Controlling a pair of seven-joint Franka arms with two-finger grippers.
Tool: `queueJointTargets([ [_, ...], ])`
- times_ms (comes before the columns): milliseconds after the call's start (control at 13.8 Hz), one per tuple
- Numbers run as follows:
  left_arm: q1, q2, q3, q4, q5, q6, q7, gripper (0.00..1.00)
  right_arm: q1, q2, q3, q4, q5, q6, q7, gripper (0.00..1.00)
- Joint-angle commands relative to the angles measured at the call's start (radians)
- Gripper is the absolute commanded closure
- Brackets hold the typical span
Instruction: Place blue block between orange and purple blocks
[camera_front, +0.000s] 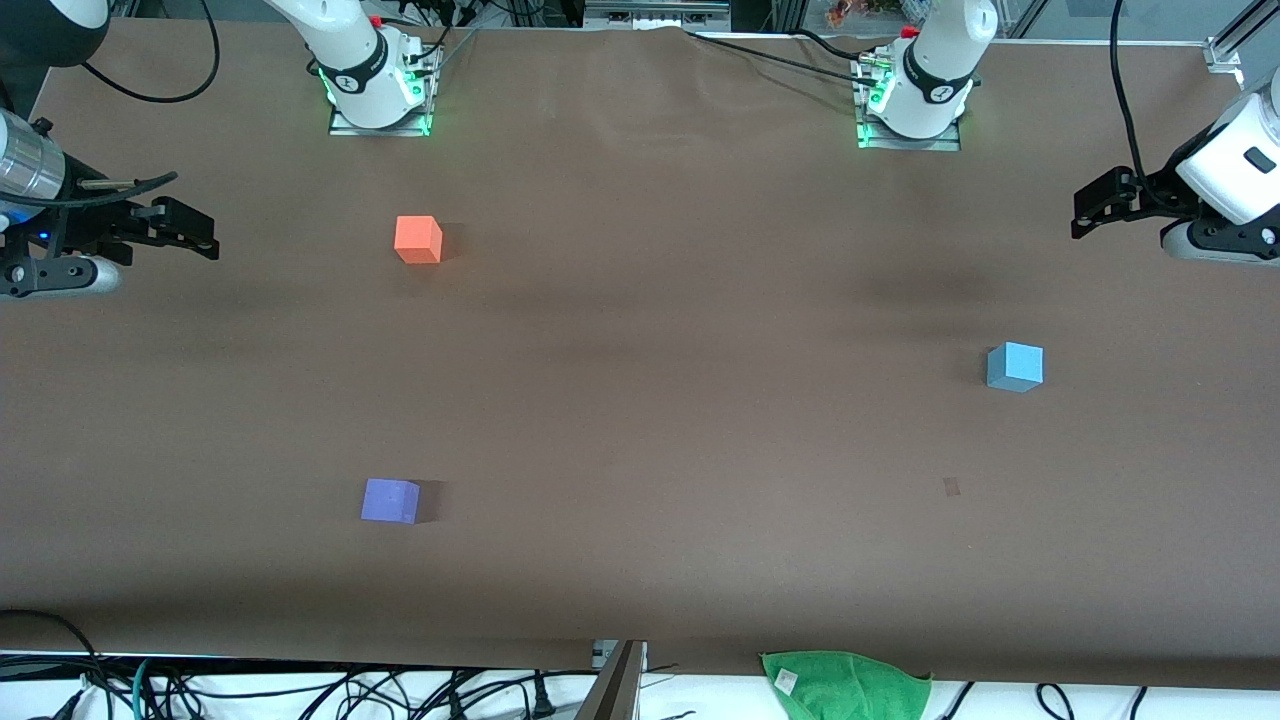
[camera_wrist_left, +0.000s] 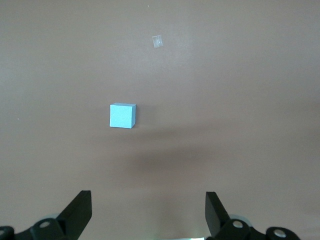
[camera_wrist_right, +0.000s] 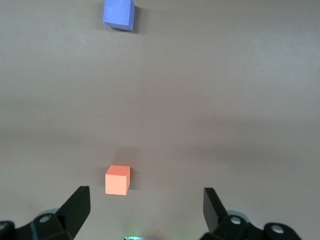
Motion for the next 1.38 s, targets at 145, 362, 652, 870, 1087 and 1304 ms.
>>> queueJointTargets([
  [145,0.007,0.007,0.002,0.023,-0.025,-0.022,0.013,0.0,-0.014,0.007,0.009,0.02,-0.005,-0.01,-0.015,0.0],
  [362,0.007,0.007,0.002,0.023,-0.023,-0.023,0.011,0.0,-0.015,0.007,0.009,0.02,-0.005,-0.01,-0.015,0.0],
  [652,0.005,0.007,0.0,0.023,-0.025,-0.051,0.011,0.0,-0.014,0.007,0.009,0.022,-0.005,-0.01,-0.015,0.0],
  [870,0.005,0.007,0.0,0.023,-0.023,-0.052,0.014,0.0,-0.015,0.007,0.009,0.022,-0.005,-0.01,-0.015,0.0],
  [1087,0.005,0.007,0.0,0.023,-0.025,-0.054,0.021,0.0,-0.015,0.007,0.009,0.022,-0.007,-0.01,-0.015,0.0],
  [1304,0.005,0.007,0.0,0.022,-0.025,-0.057,0.024,0.0,-0.015,0.007,0.009,0.02,-0.005,-0.01,-0.015,0.0],
])
